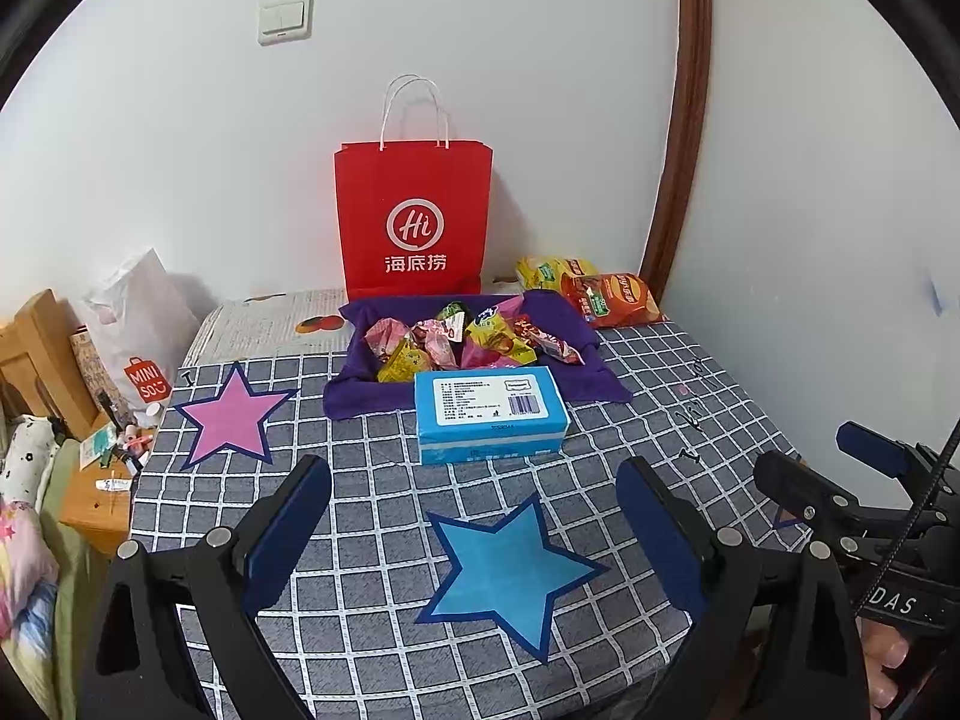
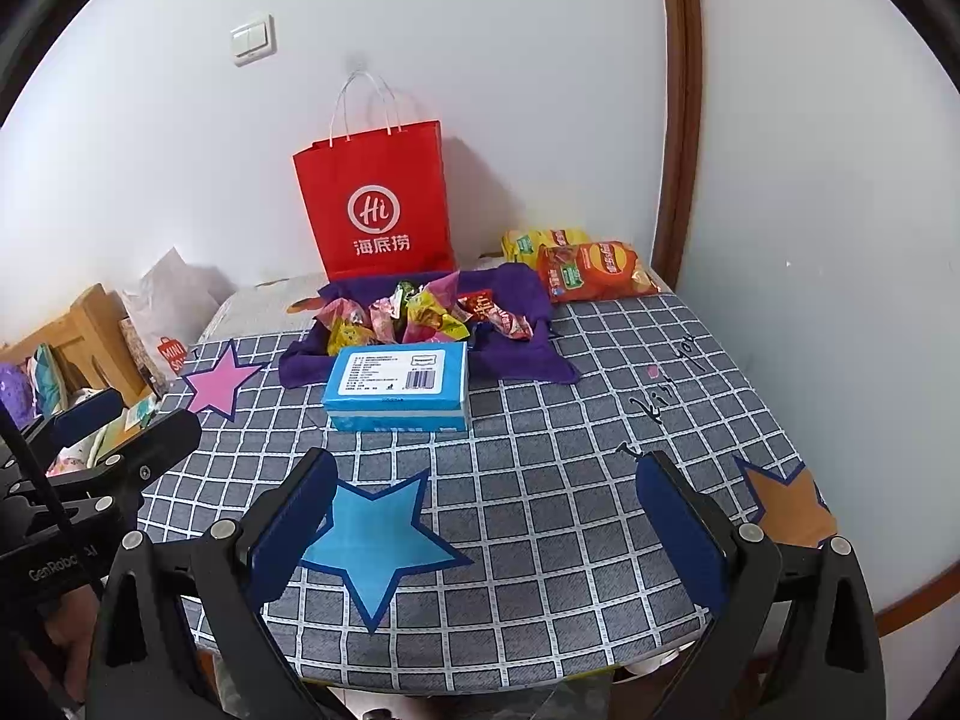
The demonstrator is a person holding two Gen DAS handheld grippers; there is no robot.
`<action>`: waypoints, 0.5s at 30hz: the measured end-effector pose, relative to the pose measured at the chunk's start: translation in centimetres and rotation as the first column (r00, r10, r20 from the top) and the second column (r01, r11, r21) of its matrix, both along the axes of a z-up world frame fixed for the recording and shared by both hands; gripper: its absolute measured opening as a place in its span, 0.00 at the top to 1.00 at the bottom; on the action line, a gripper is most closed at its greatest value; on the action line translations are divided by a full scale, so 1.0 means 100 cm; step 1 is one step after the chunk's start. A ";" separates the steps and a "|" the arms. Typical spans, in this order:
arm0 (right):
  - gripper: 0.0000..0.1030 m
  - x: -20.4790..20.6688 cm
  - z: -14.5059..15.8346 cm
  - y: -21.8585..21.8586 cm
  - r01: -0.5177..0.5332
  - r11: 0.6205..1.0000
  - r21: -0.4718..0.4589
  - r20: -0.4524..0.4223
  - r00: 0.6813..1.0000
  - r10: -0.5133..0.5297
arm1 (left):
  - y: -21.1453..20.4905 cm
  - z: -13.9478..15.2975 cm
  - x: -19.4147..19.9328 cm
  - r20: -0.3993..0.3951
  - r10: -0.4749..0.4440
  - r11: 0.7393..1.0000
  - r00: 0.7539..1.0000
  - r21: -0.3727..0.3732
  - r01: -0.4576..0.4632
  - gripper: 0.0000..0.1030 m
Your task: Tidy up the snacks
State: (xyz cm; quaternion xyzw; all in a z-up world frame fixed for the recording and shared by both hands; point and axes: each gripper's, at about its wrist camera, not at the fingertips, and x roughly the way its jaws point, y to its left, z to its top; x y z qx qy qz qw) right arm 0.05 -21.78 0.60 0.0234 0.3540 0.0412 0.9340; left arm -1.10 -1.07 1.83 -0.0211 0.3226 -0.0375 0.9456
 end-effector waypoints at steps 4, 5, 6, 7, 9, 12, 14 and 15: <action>0.04 -0.001 0.001 0.002 -0.005 1.000 -0.003 0.004 1.000 0.005 | 0.001 0.001 -0.001 0.003 0.002 1.000 1.000 0.001 -0.002 0.07; 0.04 -0.001 0.000 0.002 -0.005 1.000 -0.004 0.004 1.000 0.005 | 0.000 0.001 -0.001 0.003 0.001 1.000 1.000 0.001 -0.001 0.07; 0.04 -0.002 0.001 0.002 -0.005 1.000 -0.003 0.003 1.000 0.005 | 0.000 0.001 -0.001 0.003 0.003 1.000 1.000 0.001 -0.003 0.07; 0.04 -0.002 0.000 0.003 -0.005 1.000 -0.003 0.002 1.000 0.005 | 0.000 0.001 -0.001 0.004 0.004 1.000 1.000 0.002 -0.004 0.07; 0.04 -0.002 0.000 0.002 -0.005 1.000 -0.002 0.002 1.000 0.005 | 0.000 0.001 -0.002 0.003 0.004 1.000 1.000 0.001 -0.004 0.07; 0.04 -0.003 0.000 0.002 -0.007 1.000 -0.001 0.004 1.000 0.007 | 0.001 0.001 -0.002 0.002 0.003 1.000 1.000 0.002 -0.003 0.07; 0.04 -0.004 0.001 0.003 -0.008 1.000 -0.001 0.006 1.000 0.009 | 0.001 0.002 -0.002 0.003 0.004 1.000 1.000 0.002 -0.004 0.07; 0.04 -0.004 0.001 0.003 -0.009 1.000 -0.001 0.006 1.000 0.009 | 0.001 0.002 -0.002 0.004 0.004 1.000 1.000 0.001 -0.004 0.07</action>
